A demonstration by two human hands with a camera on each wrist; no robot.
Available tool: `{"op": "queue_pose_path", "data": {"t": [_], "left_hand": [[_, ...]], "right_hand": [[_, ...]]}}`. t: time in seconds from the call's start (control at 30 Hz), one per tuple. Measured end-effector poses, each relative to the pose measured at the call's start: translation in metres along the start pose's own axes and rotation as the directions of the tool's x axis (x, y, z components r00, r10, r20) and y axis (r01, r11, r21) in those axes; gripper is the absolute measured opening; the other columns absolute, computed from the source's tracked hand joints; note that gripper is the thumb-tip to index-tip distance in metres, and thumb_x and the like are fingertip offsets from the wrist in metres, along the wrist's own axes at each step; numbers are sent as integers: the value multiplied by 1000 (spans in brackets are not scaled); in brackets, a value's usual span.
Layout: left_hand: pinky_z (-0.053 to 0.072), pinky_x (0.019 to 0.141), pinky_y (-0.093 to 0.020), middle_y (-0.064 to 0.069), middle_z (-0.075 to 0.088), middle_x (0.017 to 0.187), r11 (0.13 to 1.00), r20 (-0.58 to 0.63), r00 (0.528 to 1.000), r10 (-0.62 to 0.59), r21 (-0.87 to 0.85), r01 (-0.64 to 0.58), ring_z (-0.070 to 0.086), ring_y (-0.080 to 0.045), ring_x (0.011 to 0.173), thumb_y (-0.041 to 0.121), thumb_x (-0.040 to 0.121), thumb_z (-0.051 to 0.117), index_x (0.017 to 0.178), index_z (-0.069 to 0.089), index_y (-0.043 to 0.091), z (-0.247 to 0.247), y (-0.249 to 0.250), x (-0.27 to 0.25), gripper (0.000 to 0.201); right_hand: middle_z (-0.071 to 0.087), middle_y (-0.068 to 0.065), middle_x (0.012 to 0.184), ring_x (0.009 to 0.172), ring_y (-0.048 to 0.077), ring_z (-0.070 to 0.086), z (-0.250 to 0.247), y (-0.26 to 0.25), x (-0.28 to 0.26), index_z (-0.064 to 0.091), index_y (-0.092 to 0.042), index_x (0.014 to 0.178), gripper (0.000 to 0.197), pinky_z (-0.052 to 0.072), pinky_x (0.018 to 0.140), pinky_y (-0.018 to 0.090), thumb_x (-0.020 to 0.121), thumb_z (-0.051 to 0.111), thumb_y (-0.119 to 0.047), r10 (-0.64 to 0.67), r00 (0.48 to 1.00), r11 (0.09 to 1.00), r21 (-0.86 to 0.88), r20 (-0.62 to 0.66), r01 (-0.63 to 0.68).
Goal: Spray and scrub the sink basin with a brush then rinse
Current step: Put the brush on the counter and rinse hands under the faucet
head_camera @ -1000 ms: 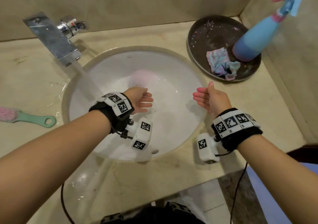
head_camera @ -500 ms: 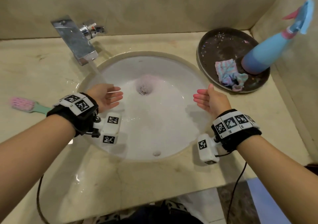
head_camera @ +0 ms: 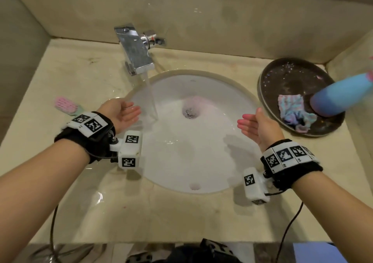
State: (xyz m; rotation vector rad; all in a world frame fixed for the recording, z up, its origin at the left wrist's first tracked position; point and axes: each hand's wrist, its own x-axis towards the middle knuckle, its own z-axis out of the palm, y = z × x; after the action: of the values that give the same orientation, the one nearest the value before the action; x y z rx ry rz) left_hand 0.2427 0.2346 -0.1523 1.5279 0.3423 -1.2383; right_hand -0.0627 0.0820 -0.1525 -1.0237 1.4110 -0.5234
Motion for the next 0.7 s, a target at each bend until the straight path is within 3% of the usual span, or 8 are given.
{"op": "queue_pose_path", "data": {"t": [0.07,0.13,0.23,0.4,0.57,0.63,0.7], "left_hand": [[43,92,-31,-9,59,119,999,-13,1000,4,-40,-4,56,-21,114,17,101,30,100,54,8,-6,-1,-2,26],[45,89,-32,-10,59,123,997,-19,1000,10,-76,-12,58,-22,108,15,101,29,93,53,9,-10,-2,-3,26],[45,87,-32,-11,59,124,994,-20,1000,19,-109,-21,59,-22,101,11,100,29,88,51,8,-11,-2,-5,26],[45,89,-32,-12,58,127,989,-13,999,42,-142,-43,58,-22,103,11,100,26,88,52,7,-3,-2,-6,29],[43,95,-32,-14,53,133,983,4,998,60,-173,-58,54,-24,120,14,101,23,111,54,4,7,-1,-5,34],[41,98,-32,-14,52,135,982,16,998,58,-179,-54,51,-24,123,17,103,22,130,46,3,10,-1,-4,40],[40,99,-32,-14,50,137,982,23,998,53,-180,-48,50,-24,125,19,103,21,136,41,2,12,-1,-2,42]], "right_hand": [[65,9,85,77,17,63,1,-2,1,59,-9,86,45,51,71,24,102,29,-38,-1,1000,1000,-7,13,1],[65,9,86,77,17,64,2,-4,2,59,-9,86,45,50,70,23,101,30,-39,-5,1000,1000,-13,23,6],[66,9,86,78,18,65,6,-4,4,60,-9,86,45,51,70,24,101,31,-40,-10,999,1000,-15,32,10],[66,10,87,78,17,65,10,-1,9,60,-9,86,46,52,71,25,101,31,-40,10,999,1000,-16,49,-10],[66,10,87,79,18,65,9,0,14,61,-8,87,46,52,73,26,101,31,-40,21,998,1000,-14,54,-20],[66,10,87,79,19,65,8,-1,17,60,-8,87,46,52,74,26,101,31,-40,25,998,1000,-9,55,-24],[66,10,87,80,19,65,7,-2,20,60,-8,86,46,52,77,27,101,30,-40,30,998,1000,-4,60,-30]]}}
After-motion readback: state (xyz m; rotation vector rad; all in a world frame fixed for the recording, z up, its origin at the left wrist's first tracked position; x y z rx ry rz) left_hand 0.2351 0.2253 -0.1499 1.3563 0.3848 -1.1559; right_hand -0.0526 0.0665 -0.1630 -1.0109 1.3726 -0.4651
